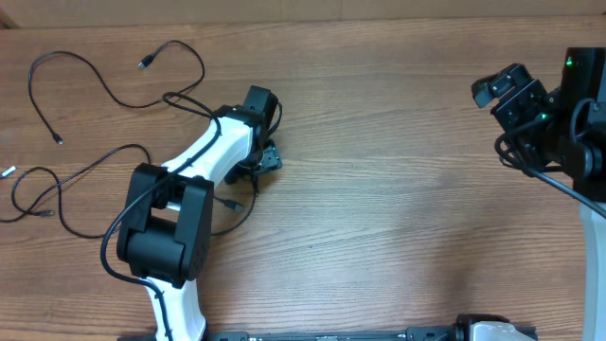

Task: Untangle cables

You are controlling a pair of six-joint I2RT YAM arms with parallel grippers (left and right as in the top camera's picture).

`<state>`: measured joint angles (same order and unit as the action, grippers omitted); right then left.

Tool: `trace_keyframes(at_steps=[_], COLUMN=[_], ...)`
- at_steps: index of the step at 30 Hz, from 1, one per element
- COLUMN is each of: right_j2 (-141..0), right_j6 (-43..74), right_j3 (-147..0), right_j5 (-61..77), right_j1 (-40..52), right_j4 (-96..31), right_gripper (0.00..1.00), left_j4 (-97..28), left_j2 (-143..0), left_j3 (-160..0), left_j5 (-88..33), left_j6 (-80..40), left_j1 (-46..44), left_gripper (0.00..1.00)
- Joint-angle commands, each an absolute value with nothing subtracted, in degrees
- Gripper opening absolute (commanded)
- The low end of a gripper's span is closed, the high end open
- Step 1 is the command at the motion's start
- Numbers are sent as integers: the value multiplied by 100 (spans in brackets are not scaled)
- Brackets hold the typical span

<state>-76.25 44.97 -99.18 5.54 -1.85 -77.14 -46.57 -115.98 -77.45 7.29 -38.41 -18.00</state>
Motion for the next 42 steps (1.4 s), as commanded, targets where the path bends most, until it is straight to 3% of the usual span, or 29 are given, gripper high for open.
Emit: trace_keyframes(at_steps=[1, 4, 6, 9, 17, 30, 42], right_j2=[-7601, -7601, -7601, -7601, -7601, -7601, -7601], right_j6=[4469, 4469, 4469, 4469, 4469, 4469, 4469], right_j3=[-9937, -9937, -9937, -9937, -9937, -9937, -9937], right_j5=[495, 495, 495, 495, 495, 495, 495], right_j1=[-200, -200, -200, -200, -200, -200, -200], right_j4=[-7686, -7686, -7686, -7686, -7686, -7686, -7686], right_gripper=[100, 100, 100, 100, 100, 100, 100], left_j4=[-4543, -4491, -4491, -4519, -5583, -5920, -5983], left_j2=[-11690, -11690, -11690, -11690, -11445, -8409, -6348], left_j3=[-7400, -7328, -7321, -7321, -7972, -8991, -8991], left_j5=[790, 790, 788, 786, 816, 1398, 1588], left_j6=[-3924, -3924, -3924, -3916, -3708, -3944, -4134], left_j1=[-1785, -1785, -1787, -1787, -1776, -1638, -64], left_gripper=[52, 40, 19, 4, 4, 4, 4])
